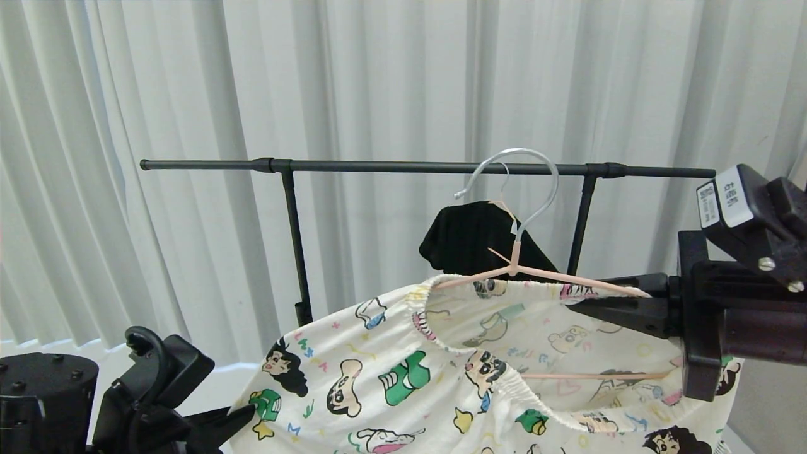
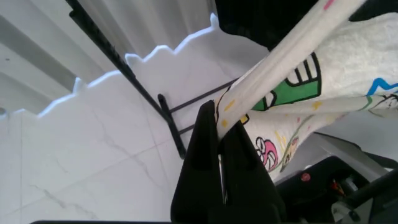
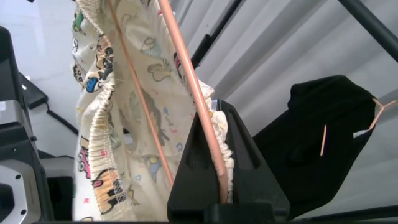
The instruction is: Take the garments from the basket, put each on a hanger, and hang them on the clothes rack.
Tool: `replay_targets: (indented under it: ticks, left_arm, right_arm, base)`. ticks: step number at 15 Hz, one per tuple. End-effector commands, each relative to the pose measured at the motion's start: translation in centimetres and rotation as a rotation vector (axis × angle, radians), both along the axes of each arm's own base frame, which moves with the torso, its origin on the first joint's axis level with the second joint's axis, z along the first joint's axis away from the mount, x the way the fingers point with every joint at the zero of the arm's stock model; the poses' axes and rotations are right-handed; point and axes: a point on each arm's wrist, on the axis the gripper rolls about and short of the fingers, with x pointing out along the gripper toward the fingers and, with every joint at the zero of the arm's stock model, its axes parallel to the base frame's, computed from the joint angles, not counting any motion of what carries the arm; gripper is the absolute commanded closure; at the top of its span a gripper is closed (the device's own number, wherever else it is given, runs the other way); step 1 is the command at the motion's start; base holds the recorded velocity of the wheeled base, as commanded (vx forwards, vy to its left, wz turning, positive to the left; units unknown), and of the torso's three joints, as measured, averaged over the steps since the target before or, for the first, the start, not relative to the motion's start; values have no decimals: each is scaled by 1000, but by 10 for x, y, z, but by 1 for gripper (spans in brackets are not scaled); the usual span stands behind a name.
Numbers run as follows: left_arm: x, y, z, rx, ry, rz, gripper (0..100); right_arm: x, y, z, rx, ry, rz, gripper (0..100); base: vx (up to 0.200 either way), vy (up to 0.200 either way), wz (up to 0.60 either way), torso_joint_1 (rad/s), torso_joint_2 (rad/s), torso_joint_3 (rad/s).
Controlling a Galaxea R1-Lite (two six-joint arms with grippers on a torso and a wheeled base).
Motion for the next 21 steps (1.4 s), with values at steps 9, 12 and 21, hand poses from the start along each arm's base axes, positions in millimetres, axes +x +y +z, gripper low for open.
replay_targets:
  ticks: [9,12,21]
  left_arm:
    - [-16,4,41,-98,-230,-15,0]
    - [1,4,55,-81,-260,30,0]
    - [5,4,52,-9,-269,55,0]
  right_arm:
    - [10,-27,-20,-45,82,-252,100]
    - [11,-51,-29,-130,159,-445,100]
    - [15,-95,-34,-179,221,-743,100]
  base:
    - [0,0,0,0,0,0]
    - [0,0,0,0,0,0]
    - [0,-22,0,1,-1,1]
